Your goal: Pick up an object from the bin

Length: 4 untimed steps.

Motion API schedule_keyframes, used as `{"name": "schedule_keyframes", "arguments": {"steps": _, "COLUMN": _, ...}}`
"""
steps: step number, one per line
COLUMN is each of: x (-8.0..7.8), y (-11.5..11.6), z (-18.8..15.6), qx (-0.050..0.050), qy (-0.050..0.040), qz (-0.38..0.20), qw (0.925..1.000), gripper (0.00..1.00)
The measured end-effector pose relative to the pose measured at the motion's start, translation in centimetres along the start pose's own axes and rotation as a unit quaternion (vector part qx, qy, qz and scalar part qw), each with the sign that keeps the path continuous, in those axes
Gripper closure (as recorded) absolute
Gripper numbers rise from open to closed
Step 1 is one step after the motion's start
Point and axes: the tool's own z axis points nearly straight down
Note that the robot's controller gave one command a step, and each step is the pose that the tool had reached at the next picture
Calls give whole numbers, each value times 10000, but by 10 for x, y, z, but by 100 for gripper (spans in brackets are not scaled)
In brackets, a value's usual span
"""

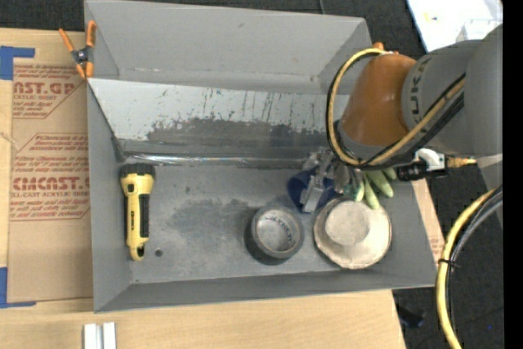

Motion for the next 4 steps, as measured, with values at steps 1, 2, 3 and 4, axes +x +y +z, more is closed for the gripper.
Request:
{"name": "schedule_keyframes", "arguments": {"steps": 1, "x": -5, "y": 4, "z": -1, "qx": -13, "qy": -15, "qz": 53, "qw": 10000, "gripper": 100}}
{"name": "schedule_keyframes", "arguments": {"steps": 2, "x": -6, "y": 4, "z": -1, "qx": -14, "qy": -18, "qz": 55, "qw": 10000, "gripper": 100}}
{"name": "schedule_keyframes", "arguments": {"steps": 3, "x": -10, "y": 8, "z": -3, "qx": -21, "qy": -23, "qz": 92, "qw": 10000, "gripper": 100}}
{"name": "schedule_keyframes", "arguments": {"steps": 4, "x": -6, "y": 12, "z": -3, "qx": -13, "qy": -91, "qz": -58, "qw": 9999, "gripper": 100}}
